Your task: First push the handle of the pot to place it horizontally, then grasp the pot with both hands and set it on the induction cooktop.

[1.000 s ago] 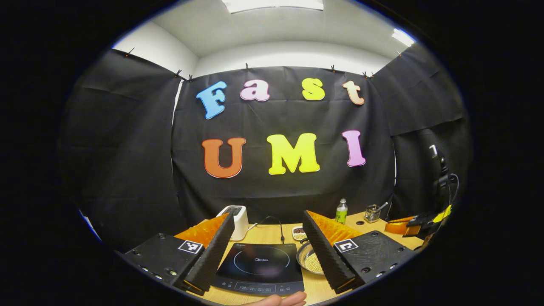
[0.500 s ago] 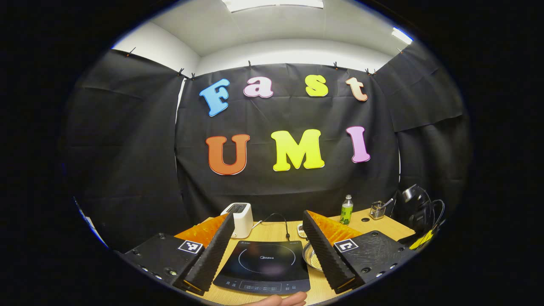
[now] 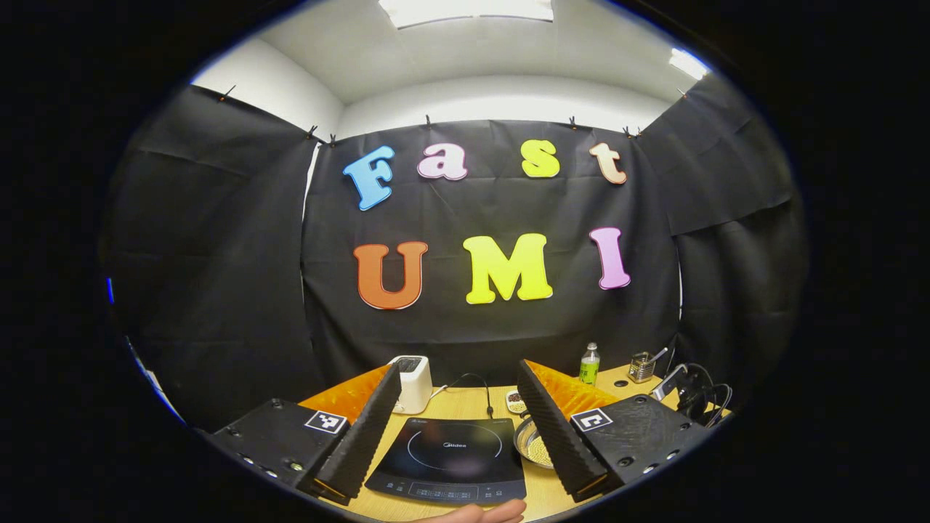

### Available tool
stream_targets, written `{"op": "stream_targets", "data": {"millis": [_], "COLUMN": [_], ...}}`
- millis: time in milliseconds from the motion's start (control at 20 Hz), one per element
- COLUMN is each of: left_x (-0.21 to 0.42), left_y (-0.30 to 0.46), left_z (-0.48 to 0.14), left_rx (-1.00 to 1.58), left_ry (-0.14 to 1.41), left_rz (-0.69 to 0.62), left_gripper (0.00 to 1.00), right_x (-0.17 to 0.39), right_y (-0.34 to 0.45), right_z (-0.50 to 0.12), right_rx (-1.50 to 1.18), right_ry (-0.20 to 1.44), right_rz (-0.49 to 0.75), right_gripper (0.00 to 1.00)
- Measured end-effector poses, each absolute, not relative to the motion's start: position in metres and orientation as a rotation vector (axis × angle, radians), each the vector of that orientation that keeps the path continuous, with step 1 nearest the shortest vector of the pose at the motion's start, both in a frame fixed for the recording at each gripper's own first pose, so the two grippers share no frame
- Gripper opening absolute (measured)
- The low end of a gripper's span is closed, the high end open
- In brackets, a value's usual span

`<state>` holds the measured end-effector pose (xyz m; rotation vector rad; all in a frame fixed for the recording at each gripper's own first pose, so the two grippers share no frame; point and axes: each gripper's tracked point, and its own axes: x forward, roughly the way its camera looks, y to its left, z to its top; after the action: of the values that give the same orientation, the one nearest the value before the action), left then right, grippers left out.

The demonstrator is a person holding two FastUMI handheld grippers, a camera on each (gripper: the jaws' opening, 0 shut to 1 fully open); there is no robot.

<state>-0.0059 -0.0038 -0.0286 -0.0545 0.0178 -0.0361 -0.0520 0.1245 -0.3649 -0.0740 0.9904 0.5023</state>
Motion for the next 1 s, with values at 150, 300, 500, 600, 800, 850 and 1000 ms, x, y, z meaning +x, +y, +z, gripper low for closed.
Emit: {"op": "stream_targets", "data": {"millis": [150, 300, 500, 600, 800, 850, 1000], "left_x": [-0.008, -0.01, -0.009, -0.008, -0.008, -0.008, -0.009], "left_y": [-0.004, -0.013, -0.024, -0.03, -0.033, -0.031, -0.03], "left_z": [-0.028, -0.028, -0.033, -0.034, -0.035, -0.036, -0.035], "left_rx": [-0.039, -0.043, -0.065, -0.08, -0.079, -0.077, -0.069], "left_ry": [0.015, 0.012, 0.017, 0.025, 0.028, 0.029, 0.027], "left_rz": [-0.035, -0.048, -0.09, -0.112, -0.12, -0.111, -0.094], "left_gripper": [0.96, 1.0, 0.96, 0.96, 0.96, 0.96, 0.96], "right_x": [-0.053, -0.048, -0.042, -0.038, -0.032, -0.031, -0.027], "right_y": [0.122, 0.11, 0.094, 0.087, 0.074, 0.074, 0.069], "right_z": [-0.369, -0.37, -0.372, -0.373, -0.376, -0.375, -0.376], "right_rx": [-0.059, -0.09, -0.106, -0.119, -0.121, -0.119, -0.124], "right_ry": [1.014, 1.01, 1.001, 0.991, 0.99, 0.992, 0.997], "right_rz": [0.51, 0.488, 0.463, 0.452, 0.42, 0.418, 0.408], "right_gripper": [0.04, 0.0, 0.04, 0.04, 0.04, 0.04, 0.04]}}
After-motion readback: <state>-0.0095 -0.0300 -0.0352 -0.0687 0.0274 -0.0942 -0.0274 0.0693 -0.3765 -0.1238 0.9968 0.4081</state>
